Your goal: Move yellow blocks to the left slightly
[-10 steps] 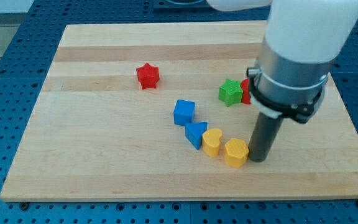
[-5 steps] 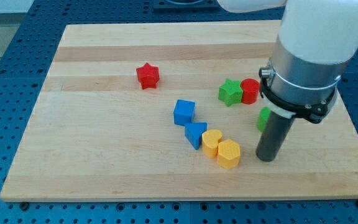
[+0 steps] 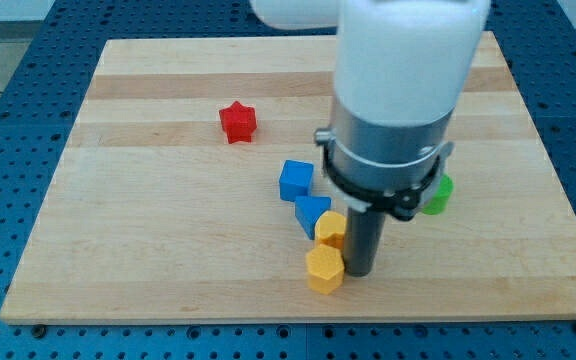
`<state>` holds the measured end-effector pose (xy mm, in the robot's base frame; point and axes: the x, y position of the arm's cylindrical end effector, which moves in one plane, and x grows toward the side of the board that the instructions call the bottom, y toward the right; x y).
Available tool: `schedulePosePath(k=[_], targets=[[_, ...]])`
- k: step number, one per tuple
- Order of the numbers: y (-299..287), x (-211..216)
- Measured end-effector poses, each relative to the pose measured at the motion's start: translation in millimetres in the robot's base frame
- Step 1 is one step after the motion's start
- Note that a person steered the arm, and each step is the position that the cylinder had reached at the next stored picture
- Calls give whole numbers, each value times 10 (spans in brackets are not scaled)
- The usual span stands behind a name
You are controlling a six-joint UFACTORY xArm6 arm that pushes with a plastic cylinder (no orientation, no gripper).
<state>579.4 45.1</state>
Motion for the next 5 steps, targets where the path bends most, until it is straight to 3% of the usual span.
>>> schedulePosePath(k=[1,3,5], targets=[[-181,52],[449,147],[767,-41]])
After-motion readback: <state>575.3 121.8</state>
